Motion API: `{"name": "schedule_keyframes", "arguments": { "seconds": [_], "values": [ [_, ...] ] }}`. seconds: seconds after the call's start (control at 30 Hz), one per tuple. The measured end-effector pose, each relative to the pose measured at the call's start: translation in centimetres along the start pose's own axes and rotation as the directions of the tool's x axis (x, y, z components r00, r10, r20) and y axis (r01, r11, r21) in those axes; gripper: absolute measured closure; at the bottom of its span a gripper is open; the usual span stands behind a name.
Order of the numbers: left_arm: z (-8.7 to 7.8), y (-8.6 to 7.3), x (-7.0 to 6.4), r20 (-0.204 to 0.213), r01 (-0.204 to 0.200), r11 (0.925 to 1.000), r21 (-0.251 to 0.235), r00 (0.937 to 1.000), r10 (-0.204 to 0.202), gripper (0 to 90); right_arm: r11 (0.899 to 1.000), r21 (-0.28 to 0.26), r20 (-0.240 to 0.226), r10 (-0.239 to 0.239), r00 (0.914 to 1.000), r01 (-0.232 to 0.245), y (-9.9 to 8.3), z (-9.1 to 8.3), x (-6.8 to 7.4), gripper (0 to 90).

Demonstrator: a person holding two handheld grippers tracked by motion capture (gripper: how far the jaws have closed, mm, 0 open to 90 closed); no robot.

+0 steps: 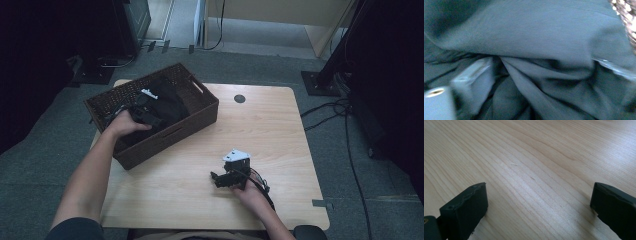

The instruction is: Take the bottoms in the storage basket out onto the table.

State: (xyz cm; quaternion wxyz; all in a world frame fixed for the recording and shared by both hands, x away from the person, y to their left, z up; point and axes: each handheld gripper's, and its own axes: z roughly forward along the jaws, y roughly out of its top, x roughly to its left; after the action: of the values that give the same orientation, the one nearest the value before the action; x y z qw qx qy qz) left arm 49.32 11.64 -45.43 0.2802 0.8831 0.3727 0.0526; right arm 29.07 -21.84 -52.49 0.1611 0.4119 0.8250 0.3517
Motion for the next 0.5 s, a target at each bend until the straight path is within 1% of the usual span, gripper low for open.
{"name": "schedule_keyframes", "arguments": {
  "seconds": [0.03, 0.1, 0.13, 0.17, 0.2, 0.27, 0.33, 0.37, 0.43, 0.47, 0.5],
  "values": [
    [0.4, 0.0, 0.0, -0.001, -0.009, 0.9999, -0.013, 1.0, 0.009, 0.0, 1.0, 0.0, 0.0, 0.0, 1.0, 0.0, 0.0, 0.0, 0.0, 1.1],
    [1.2, 0.0, -0.3, -0.019, -0.032, 0.9987, -0.041, 0.9993, 0.031, 0.0, 1.0, 0.001, 0.001, 0.002, 1.0, -0.002, 0.0, 0.0, 0.0, 1.2],
    [1.5, 0.0, -0.4, -0.018, -0.032, 0.9983, -0.048, 0.9993, 0.031, 0.0, 1.0, 0.001, 0.001, 0.002, 1.0, -0.002, 0.0, 0.0, 0.0, 1.2],
    [1.5, 0.0, -0.4, -0.018, -0.032, 0.9983, -0.048, 0.9993, 0.031, 0.0, 1.0, 0.0, 0.001, 0.002, 1.0, -0.002, 0.0, 0.0, 0.0, 1.2],
    [2.3, -0.2, -0.5, -0.028, -0.047, 0.9983, -0.036, 0.9985, 0.046, 0.0, 1.0, 0.001, 0.002, 0.002, 1.0, -0.002, 0.0, 0.0, 0.0, 1.2],
    [2.7, -0.4, -0.1, -0.022, -0.036, 0.9993, -0.008, 0.9991, 0.035, 0.0, 1.0, 0.001, 0.003, 0.004, 1.0, -0.004, 0.0, 0.0, 0.0, 1.2],
    [3.2, -0.7, 0.4, -0.03, -0.028, 0.9995, 0.014, 0.9991, 0.028, 0.0, 1.0, 0.002, 0.004, 0.006, 1.0, -0.006, 0.0, 0.0, 0.1, 1.2],
    [3.4, -0.9, 0.5, -0.031, -0.032, 0.9994, 0.013, 0.999, 0.032, 0.0, 1.0, 0.001, 0.006, 0.008, 1.0, -0.008, 0.0, 0.0, 0.1, 1.2],
    [3.5, -0.9, 0.2, -0.038, -0.069, 0.9976, 0.001, 0.9969, 0.069, 0.0, 1.0, 0.002, 0.007, 0.009, 0.9999, -0.009, 0.0, 0.0, 0.1, 1.2],
    [3.5, -0.9, 0.0, -0.043, -0.101, 0.9949, -0.007, 0.994, 0.1, 0.0, 1.0, 0.001, 0.008, 0.009, 0.9999, -0.009, 0.0, 0.0, 0.1, 1.2],
    [3.6, -0.9, -0.3, -0.042, -0.141, 0.99, -0.006, 0.9891, 0.141, 0.0, 1.0, 0.002, 0.008, 0.01, 0.9999, -0.01, 0.0, 0.0, 0.1, 1.2]
  ]
}}
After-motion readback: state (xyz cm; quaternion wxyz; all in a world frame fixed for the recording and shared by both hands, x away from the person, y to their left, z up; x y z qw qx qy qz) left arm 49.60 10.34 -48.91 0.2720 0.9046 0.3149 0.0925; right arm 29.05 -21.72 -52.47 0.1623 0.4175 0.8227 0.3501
